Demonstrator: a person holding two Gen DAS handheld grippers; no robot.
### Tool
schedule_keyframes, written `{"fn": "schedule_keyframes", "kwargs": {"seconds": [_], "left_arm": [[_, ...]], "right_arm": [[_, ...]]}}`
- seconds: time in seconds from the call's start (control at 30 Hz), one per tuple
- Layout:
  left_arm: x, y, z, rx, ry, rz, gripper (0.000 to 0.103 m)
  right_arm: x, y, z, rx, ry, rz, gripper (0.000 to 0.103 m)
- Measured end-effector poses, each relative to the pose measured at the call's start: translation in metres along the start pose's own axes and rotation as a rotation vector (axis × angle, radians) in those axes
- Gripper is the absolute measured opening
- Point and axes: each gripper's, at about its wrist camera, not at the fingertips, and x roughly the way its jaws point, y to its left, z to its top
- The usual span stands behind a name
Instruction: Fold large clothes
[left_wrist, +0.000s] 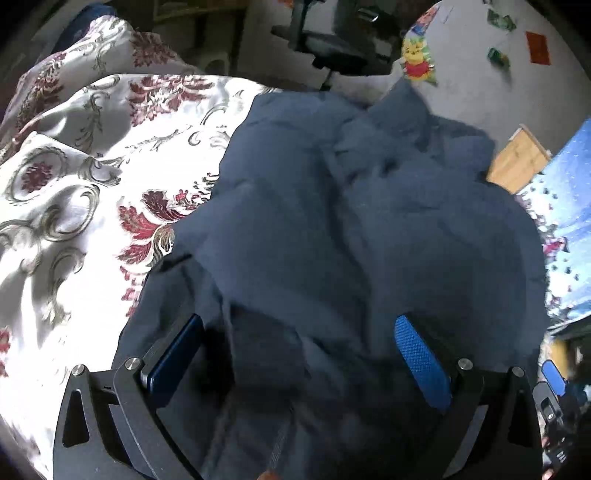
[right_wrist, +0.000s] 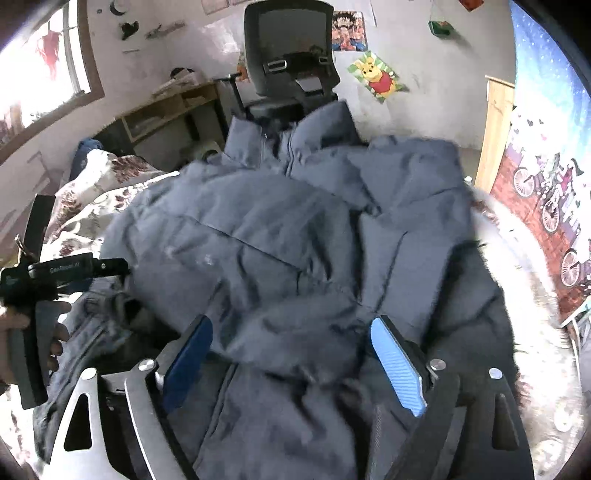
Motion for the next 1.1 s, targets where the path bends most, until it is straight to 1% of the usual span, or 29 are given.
{"fn": "schedule_keyframes", "kwargs": {"seconds": [0.1,0.17,0.2,0.27,0.4,0.5,0.67,0.77,0.87,0.97,1.1], "left_arm": [[-0.036,-0.019,-0.011,0.050,-0.034,-0.019,0.102],[-0.068,-0.034,-0.022,0.082,-0.075,-0.046,0.102],[-0.078,-0.041,-0.025,0.091,-0.089,-0.056,0.102],[-0.108,-0.053,-0.037,0.111,-0.124,-0.080,0.102],[-0.154,-0.071,-0.060,0.133,-0.157,-0.094,0.102],[-0.186,-0.074,-0.076,0.139,-0.191,-0.073,0.102],[-0.235,-0.074,-0.112,0.167,-0.236,0.005,0.102],[-0.254,-0.067,-0.129,0.180,-0.252,0.033,0.102],[-0.273,-0.059,-0.145,0.171,-0.254,0.057,0.102],[-0.290,-0.046,-0.152,0.152,-0.254,0.055,0.102],[-0.310,-0.037,-0.151,0.138,-0.265,0.065,0.102]], "right_arm": [[-0.032,0.000,0.004,0.035,-0.007,0.020,0.092],[-0.053,0.002,0.005,0.053,-0.024,0.031,0.093],[-0.064,0.005,0.005,0.057,-0.035,0.032,0.093],[-0.085,0.011,0.003,0.057,-0.057,0.033,0.094],[-0.122,0.025,-0.004,0.042,-0.091,0.016,0.094],[-0.149,0.034,-0.012,0.031,-0.118,0.023,0.094],[-0.181,0.052,-0.023,0.003,-0.144,0.034,0.095],[-0.199,0.064,-0.028,-0.014,-0.147,0.039,0.095],[-0.212,0.071,-0.031,-0.019,-0.153,0.047,0.095],[-0.224,0.078,-0.031,-0.014,-0.157,0.055,0.095],[-0.237,0.086,-0.026,-0.014,-0.170,0.058,0.095]]}}
